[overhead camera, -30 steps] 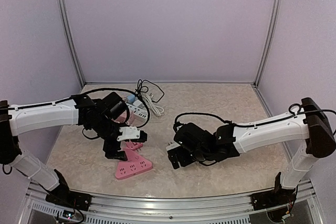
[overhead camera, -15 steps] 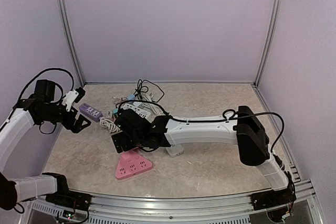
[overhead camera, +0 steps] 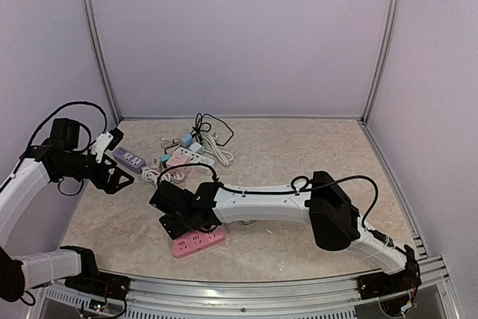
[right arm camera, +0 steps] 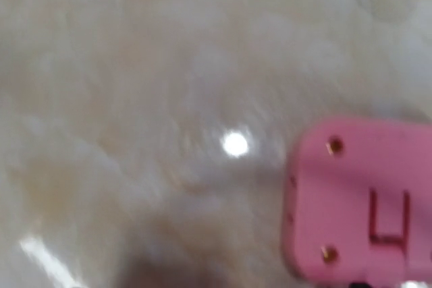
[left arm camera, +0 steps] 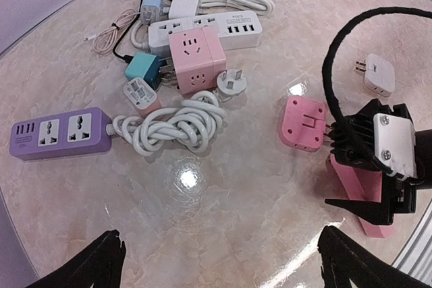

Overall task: Insert the plug
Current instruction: Move the socket to the center of the board.

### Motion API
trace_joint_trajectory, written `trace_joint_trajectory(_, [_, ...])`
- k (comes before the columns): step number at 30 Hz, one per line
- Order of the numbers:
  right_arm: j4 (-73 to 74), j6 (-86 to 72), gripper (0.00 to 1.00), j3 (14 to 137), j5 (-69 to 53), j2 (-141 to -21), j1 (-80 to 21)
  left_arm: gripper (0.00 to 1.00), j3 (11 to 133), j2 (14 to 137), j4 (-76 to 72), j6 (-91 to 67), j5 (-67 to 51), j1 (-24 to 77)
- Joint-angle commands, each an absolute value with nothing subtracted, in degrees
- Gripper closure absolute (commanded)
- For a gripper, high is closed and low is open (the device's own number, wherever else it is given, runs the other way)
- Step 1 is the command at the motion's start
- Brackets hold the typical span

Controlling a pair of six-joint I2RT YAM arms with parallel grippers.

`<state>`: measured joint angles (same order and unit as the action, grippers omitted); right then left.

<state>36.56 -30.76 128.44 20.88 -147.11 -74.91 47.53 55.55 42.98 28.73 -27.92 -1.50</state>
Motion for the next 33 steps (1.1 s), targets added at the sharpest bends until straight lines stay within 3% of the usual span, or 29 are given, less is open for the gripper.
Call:
trace_joint_trajectory(1, [43.75, -24.63, 0.20, 125.35, 19.25, -144.06, -76.98, 0.02, 47.37, 54.00, 43.90, 29.44, -30.94, -1.68])
trace_joint_trajectory(9, [41.81, -6.16, 0.24, 104.69, 5.89, -133.47, -78.13, 0.02, 47.44, 53.48, 44.11, 29.57, -30.59, -1.73])
trace_joint_trajectory(13, [45.54, 7.60, 0.23, 97.20, 8.73, -129.83, -80.47, 0.01, 47.36, 53.91, 43.89, 29.66, -30.24, -1.73])
trace_joint_trajectory(19, [48.01, 16.29, 0.10, 96.96, 17.80, -127.78, -82.09, 0.01, 47.01, 54.23, 43.95, 29.86, -29.31, -1.67])
trace_joint_trajectory(22, [49.20, 12.63, 0.01, 101.90, 17.96, -125.98, -82.35, 0.01, 46.70, 54.02, 44.12, 30.11, -29.10, -1.67])
trace_joint_trajectory(26, [43.95, 2.90, 0.00, 98.67, 13.60, -117.22, -84.22, 0.01, 46.52, 54.05, 43.91, 30.32, -29.23, -1.65])
trace_joint_trajectory(29, [40.28, -13.34, 0.00, 91.65, 17.47, -111.88, -84.63, 0.01, 46.67, 54.48, 43.77, 30.32, -29.27, -1.67])
trace_joint_trajectory(33, [45.97, -35.20, 0.00, 88.57, 23.22, -111.12, -84.81, 0.01, 46.84, 54.62, 43.86, 30.32, -29.13, -1.73])
